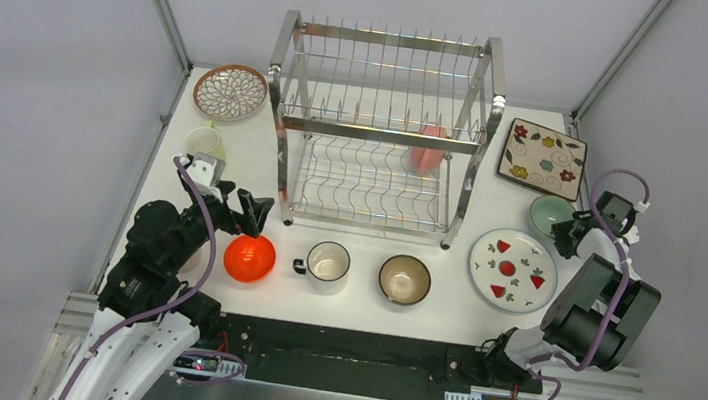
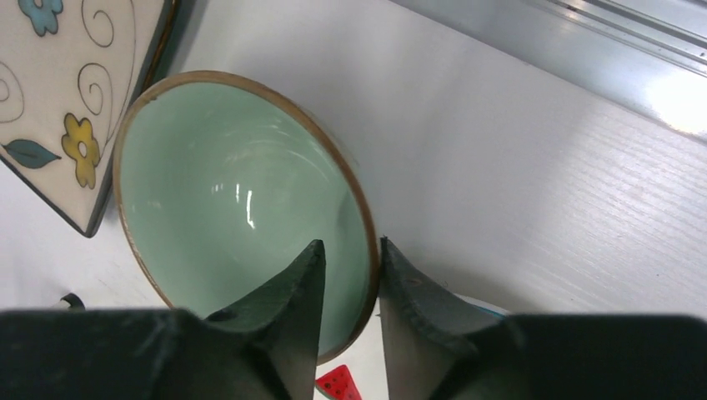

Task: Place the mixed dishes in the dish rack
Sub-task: Pick up the bowl from the center of the board.

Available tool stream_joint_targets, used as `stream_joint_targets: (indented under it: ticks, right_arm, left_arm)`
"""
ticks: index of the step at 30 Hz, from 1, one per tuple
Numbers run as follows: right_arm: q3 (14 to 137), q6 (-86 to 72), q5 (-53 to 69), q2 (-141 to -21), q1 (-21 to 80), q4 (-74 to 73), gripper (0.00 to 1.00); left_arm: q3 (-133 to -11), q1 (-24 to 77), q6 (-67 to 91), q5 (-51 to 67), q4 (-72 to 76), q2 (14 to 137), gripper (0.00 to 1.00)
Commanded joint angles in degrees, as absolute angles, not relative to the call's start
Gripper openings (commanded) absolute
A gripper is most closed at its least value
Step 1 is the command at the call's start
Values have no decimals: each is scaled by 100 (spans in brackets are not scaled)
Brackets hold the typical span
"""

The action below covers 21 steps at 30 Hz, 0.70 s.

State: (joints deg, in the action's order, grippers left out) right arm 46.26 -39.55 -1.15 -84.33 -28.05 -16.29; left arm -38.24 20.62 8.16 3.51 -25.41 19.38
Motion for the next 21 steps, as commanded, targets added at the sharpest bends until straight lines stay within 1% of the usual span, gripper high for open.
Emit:
stream_joint_targets:
  ticks: [1, 9, 12, 21]
  right_arm:
    - [4635, -3973, -53, -8426, -2852, -1320, 28]
    - [4601, -3946, -53, -8090, -2849, -1374, 9]
    - [4612, -3938, -84, -7872, -2848, -1460, 0]
    - [4661, -3921, -97, -7069, -2848, -1828, 0]
  left_arm:
    - [-3910, 2058, 855, 365, -2476, 1930, 98]
    - [-3907, 2057, 854, 387, -2475, 1920, 98]
    - [-3907, 2057, 855, 378, -2477, 1907, 98]
    - [-3916, 2057, 855, 430, -2477, 1927, 98]
